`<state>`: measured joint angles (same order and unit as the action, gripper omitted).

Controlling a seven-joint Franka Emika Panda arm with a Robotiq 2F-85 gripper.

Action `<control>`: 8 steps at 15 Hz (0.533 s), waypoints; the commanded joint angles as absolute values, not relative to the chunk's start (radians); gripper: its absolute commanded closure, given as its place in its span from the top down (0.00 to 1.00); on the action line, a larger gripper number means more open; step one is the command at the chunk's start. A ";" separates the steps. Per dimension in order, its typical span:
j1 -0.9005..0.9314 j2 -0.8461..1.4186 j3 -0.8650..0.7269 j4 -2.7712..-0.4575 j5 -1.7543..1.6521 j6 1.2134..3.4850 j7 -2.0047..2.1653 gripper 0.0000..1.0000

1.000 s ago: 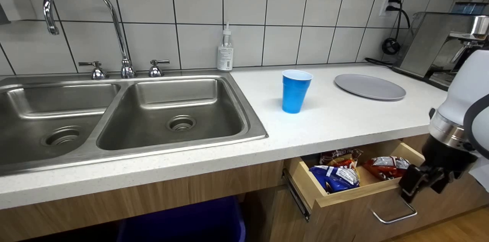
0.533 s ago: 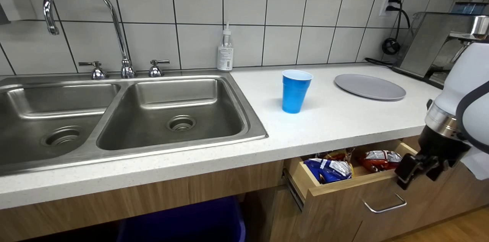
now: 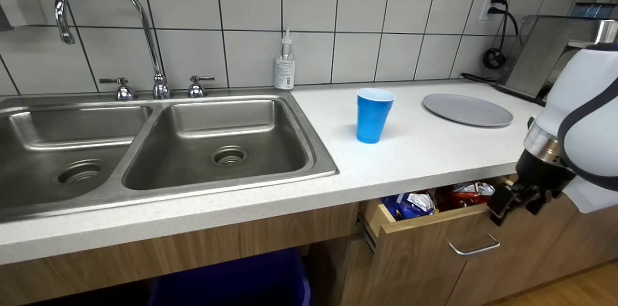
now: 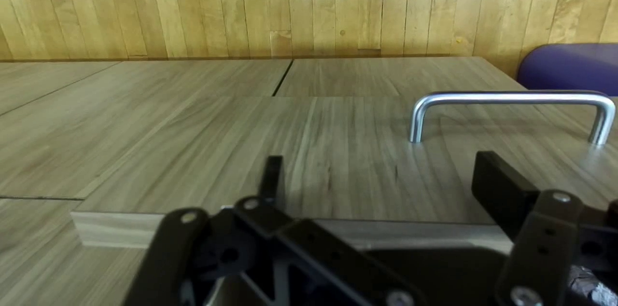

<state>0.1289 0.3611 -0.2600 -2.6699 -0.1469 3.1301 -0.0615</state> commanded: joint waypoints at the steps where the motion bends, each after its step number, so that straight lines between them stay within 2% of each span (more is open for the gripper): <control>1: 0.141 0.393 -0.267 -2.593 -0.127 3.138 -0.030 1.00; 8: 0.134 0.423 -0.262 -2.529 -0.121 3.129 -0.020 1.00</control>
<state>0.1333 0.3988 -0.2588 -2.6017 -0.1422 3.1291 -0.0476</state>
